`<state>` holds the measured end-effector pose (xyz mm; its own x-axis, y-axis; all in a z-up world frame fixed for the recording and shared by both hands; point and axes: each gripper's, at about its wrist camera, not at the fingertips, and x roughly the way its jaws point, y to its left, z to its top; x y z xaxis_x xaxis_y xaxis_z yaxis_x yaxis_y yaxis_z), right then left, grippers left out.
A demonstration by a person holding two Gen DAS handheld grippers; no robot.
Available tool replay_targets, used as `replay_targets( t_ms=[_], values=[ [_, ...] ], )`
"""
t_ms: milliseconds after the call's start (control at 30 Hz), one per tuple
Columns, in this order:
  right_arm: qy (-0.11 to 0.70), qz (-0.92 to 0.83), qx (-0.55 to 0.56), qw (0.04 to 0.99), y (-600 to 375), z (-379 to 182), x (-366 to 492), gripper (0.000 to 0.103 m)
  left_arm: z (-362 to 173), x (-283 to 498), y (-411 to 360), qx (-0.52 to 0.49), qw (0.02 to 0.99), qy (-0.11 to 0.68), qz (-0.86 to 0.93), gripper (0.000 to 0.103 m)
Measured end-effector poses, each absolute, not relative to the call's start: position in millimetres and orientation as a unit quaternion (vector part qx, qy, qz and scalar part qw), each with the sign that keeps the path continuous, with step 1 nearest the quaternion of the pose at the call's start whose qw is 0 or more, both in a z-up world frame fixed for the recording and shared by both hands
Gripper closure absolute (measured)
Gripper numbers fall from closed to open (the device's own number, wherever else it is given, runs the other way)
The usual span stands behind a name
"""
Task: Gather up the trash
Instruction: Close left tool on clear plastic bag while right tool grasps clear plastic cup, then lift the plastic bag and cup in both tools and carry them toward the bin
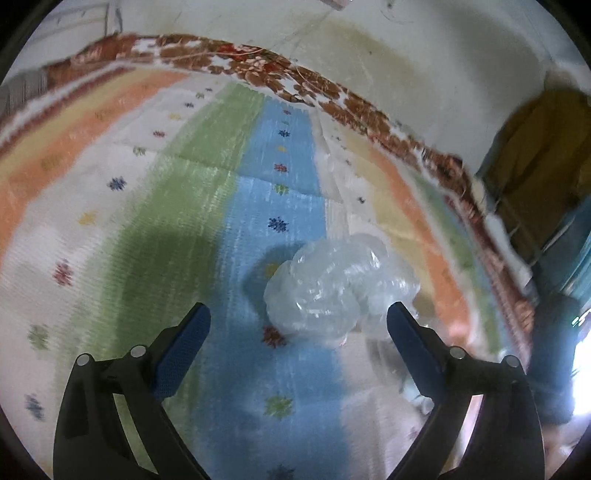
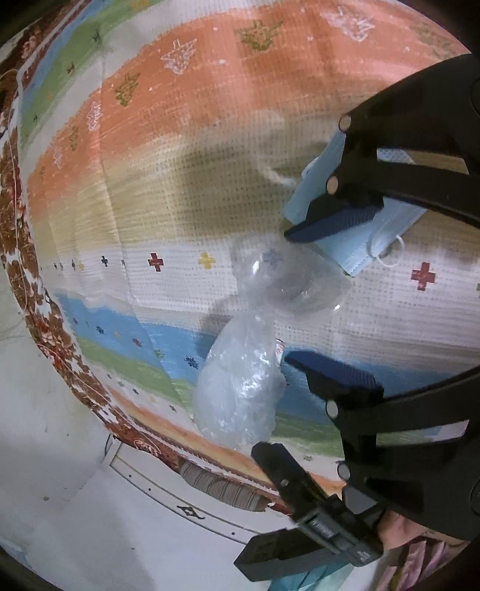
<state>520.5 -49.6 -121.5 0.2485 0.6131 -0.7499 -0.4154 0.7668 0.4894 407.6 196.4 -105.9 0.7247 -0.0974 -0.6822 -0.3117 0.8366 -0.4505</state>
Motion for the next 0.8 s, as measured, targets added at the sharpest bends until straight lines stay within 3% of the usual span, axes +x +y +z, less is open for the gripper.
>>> replay_targets(
  t_ms=[100,233,333,400,467,600,800],
  values=[
    [0.523,0.328,0.103,0.78,-51,-126,524,0.066,-110,414,193,-0.271,0.889,0.365,0.053,0.019],
    [0.526,0.327,0.119,0.776,-57,-130,528,0.067,-113,422,183,-0.249,0.896,0.365,0.052,0.033],
    [0.525,0.32,0.115,0.78,-60,-127,528,0.067,-113,424,179,-0.237,0.9,0.363,0.052,0.053],
    [0.524,0.318,0.115,0.781,-62,-125,527,0.067,-112,424,179,-0.236,0.901,0.361,0.05,0.074],
    [0.522,0.318,0.112,0.784,-62,-122,526,0.067,-108,422,178,-0.238,0.902,0.358,0.044,0.081],
    [0.512,0.322,0.107,0.789,-61,-110,521,0.068,-90,415,180,-0.229,0.908,0.348,0.042,0.09],
    [0.502,0.324,0.102,0.795,-56,-88,512,0.068,-59,404,179,-0.199,0.913,0.35,0.065,0.094]
  ],
)
